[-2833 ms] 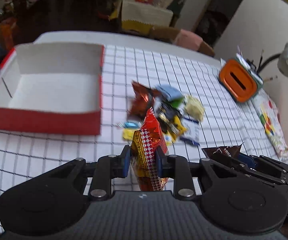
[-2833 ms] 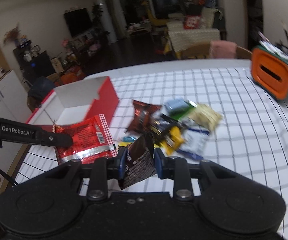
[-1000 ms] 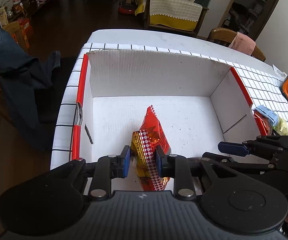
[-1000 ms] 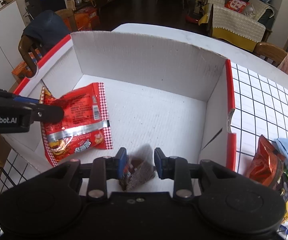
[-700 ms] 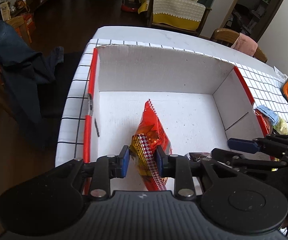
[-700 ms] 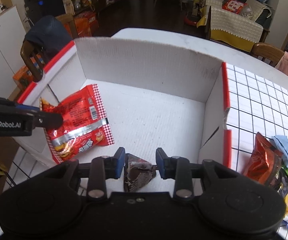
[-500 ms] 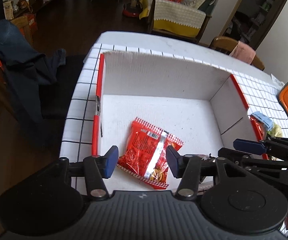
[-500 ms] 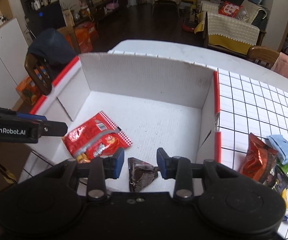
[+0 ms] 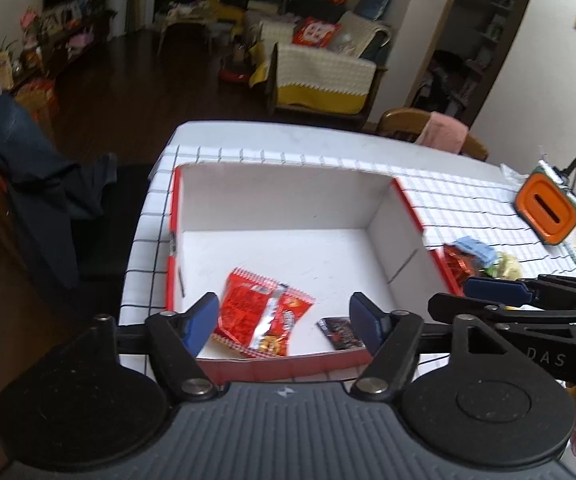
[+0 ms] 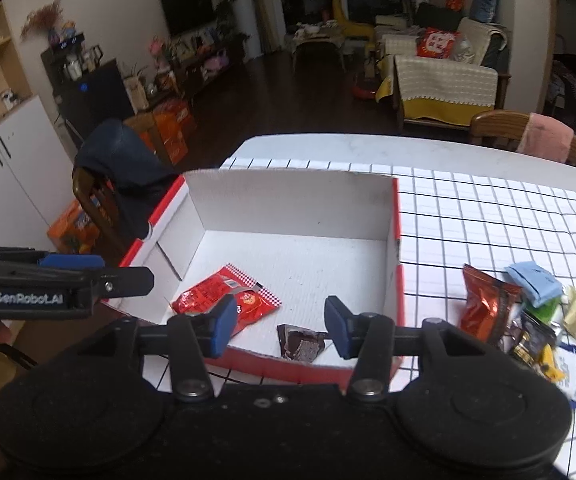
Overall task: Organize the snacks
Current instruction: 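Withdraw both tools from the box back toward the snack pile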
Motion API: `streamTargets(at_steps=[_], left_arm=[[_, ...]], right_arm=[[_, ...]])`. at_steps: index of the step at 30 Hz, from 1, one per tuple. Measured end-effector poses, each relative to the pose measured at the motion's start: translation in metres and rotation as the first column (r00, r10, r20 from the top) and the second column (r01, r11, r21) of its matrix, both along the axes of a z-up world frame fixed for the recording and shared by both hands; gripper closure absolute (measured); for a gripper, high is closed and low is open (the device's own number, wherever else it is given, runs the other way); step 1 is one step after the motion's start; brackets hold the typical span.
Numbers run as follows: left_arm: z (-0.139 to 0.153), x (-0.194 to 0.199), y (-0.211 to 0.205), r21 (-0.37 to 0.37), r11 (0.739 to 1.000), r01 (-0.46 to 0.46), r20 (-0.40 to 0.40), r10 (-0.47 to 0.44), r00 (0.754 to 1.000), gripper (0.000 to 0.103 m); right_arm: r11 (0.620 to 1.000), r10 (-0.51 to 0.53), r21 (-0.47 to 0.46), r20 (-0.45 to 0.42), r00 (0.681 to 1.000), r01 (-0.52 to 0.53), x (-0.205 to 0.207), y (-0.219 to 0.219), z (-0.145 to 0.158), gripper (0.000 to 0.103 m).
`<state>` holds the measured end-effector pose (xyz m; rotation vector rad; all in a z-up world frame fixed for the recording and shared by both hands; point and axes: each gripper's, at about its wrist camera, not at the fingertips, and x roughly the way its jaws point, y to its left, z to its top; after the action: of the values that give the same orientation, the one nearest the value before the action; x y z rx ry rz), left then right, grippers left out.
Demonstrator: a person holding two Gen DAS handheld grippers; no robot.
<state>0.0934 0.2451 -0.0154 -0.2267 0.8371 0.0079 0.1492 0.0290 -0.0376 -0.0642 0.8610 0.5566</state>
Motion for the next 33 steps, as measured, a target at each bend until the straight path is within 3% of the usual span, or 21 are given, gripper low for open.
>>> streamTargets(at_steps=[5,21,25,27,33], left_arm=[[0.013,-0.012,-0.017,0.022,0.999,0.033,0.041,-0.034,0.999,0.026],[0.020,-0.030,-0.093,0.102,0.988,0.112,0.099,-0.123,0.988,0.015],[0.020,-0.030,-0.120,0.105,0.987,0.120,0.138,-0.134,0.981,0.013],[0.018,-0.027,-0.134,0.098,0.987,0.126,0.144,-0.139,0.980,0.006],[0.000,-0.009,-0.181,0.096,0.982,0.166,0.094,-0.175,0.980,0.005]], right_arm=[[0.998,-0.042,0.047,0.026,0.999,0.041,-0.012,-0.018,0.010,0.038],[0.991,-0.096,0.099,0.048,0.994,0.090,-0.042,-0.088,0.014,0.005],[0.991,-0.112,0.079,0.057,0.992,0.107,-0.045,-0.117,0.010,0.003],[0.992,-0.113,0.065,0.065,0.991,0.109,-0.045,-0.132,0.008,0.002],[0.994,-0.107,-0.001,0.096,0.990,0.108,-0.035,-0.183,-0.005,0.001]])
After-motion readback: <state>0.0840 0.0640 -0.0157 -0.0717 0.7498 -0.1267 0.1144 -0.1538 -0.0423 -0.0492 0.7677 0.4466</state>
